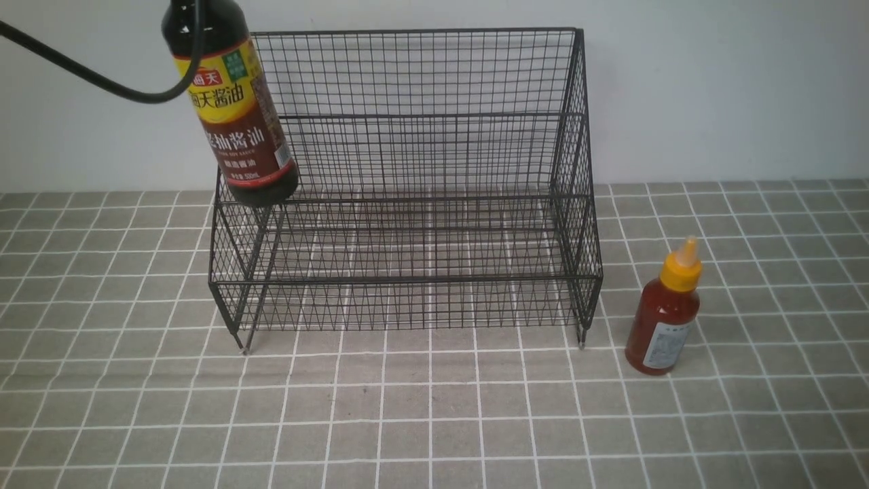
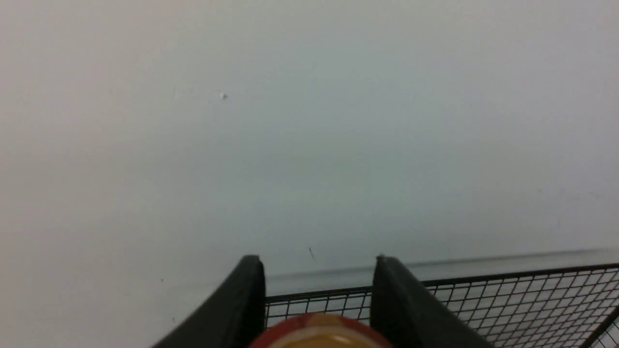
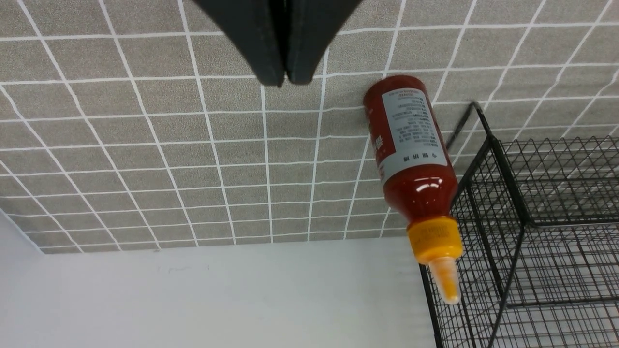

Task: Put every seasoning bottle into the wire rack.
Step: Use the left arm to put the condiment bottle back on the shelf

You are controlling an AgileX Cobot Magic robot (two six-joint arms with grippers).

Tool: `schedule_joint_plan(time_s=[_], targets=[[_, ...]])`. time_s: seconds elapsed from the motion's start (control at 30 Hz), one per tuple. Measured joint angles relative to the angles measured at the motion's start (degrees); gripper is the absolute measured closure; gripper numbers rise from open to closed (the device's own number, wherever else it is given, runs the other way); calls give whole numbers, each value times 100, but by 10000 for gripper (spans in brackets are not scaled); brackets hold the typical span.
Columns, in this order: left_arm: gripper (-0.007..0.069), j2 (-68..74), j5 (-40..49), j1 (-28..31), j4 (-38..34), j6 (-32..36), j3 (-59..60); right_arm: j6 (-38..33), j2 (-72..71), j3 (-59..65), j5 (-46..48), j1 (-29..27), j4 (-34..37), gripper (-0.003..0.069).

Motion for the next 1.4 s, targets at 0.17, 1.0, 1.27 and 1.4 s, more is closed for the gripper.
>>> schedule_joint_plan(time_s=[0.17, 1.0, 1.27, 1.4], targets=[[363, 73, -175, 0, 6, 5, 6, 0, 0, 0, 0, 0, 0, 673], [363, 950, 1286, -19, 91, 44, -10, 0, 0, -7, 25, 0, 0, 673], [363, 950, 1299, -41, 41, 269, -10, 0, 0, -7, 25, 0, 0, 673], [280, 950, 1314, -47, -45, 436, -30, 0, 0, -7, 25, 0, 0, 673]])
